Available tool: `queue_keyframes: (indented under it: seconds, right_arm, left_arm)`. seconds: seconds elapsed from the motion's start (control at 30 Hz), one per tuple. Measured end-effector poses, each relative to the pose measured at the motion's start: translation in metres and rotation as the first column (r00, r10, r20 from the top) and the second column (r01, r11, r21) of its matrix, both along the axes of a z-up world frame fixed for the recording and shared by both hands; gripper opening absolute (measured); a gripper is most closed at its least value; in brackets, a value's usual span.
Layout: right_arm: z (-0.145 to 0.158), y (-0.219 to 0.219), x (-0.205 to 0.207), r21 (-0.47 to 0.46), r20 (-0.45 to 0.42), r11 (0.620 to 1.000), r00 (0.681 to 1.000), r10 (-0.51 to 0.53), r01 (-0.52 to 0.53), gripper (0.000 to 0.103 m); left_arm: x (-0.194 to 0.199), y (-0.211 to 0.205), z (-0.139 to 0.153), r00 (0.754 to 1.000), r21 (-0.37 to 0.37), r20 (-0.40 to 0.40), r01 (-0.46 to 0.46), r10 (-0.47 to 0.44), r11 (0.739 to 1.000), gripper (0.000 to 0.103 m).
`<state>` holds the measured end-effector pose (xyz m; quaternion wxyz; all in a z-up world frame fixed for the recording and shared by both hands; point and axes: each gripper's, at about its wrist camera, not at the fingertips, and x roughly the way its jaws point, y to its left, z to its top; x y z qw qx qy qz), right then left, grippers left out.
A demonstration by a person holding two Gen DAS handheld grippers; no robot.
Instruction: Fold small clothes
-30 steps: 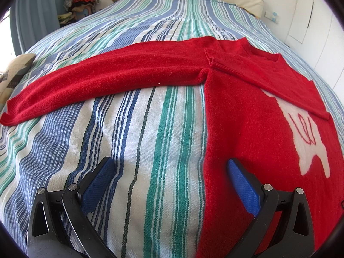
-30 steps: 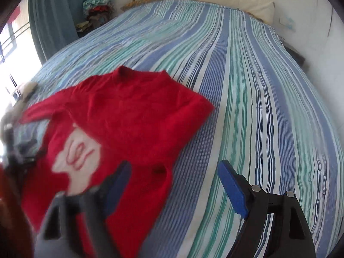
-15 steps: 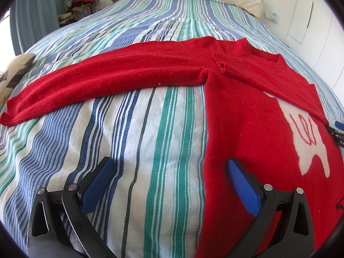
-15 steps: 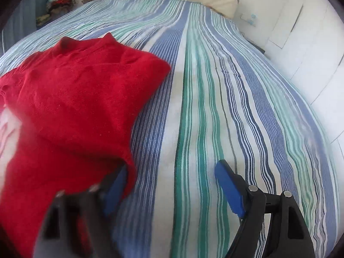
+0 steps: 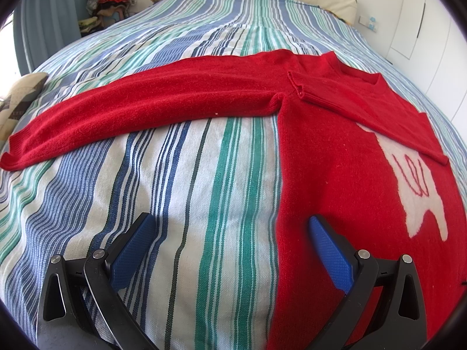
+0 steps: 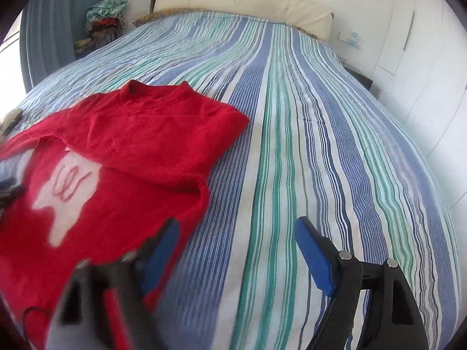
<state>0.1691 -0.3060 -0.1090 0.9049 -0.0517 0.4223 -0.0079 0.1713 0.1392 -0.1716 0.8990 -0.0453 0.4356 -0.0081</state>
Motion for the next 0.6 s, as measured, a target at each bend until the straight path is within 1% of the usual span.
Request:
queue_keyframes:
  seconds: [0.1, 0.23, 0.3, 0.37, 0.43, 0.53, 0.6]
  right_arm:
    - [0.001, -0.003, -0.041, 0.071, 0.007, 0.997, 1.0, -0.028, 0.027, 0.08]
    - [-0.001, -0.014, -0.102, 0.111, 0.015, 0.99, 0.996, -0.089, 0.087, 0.08]
    - [-0.002, -0.021, -0.127, 0.139, 0.005, 0.982, 0.991, -0.13, 0.128, 0.081]
    - [0.0, -0.031, -0.141, 0.193, -0.013, 0.966, 0.985, -0.172, 0.171, 0.081]
    - [0.004, -0.04, -0.149, 0.243, 0.003, 0.947, 0.976, -0.216, 0.209, 0.083]
    - [0.004, -0.046, -0.151, 0.266, 0.017, 0.935, 0.968, -0.248, 0.235, 0.084]
    - [0.0, -0.045, -0.148, 0.268, 0.007, 0.936, 0.971, -0.239, 0.228, 0.084]
  left_arm:
    - [0.0, 0.0, 0.0, 1.0, 0.0, 0.0, 0.0, 0.0, 1.0, 0.103]
    - [0.0, 0.0, 0.0, 1.0, 0.0, 0.0, 0.0, 0.0, 1.0, 0.103]
    - [0.0, 0.0, 0.0, 1.0, 0.0, 0.0, 0.0, 0.0, 1.0, 0.103]
    - [0.0, 0.0, 0.0, 1.0, 0.0, 0.0, 0.0, 0.0, 1.0, 0.103]
    - [0.0, -0.002, 0.0, 1.0, 0.011, 0.0, -0.001, 0.002, 1.0, 0.103]
    - [0.0, -0.002, -0.001, 1.0, 0.012, 0.001, -0.001, 0.001, 1.0, 0.103]
    - [0.0, -0.001, -0.001, 1.0, 0.002, 0.004, -0.002, 0.002, 1.0, 0.103]
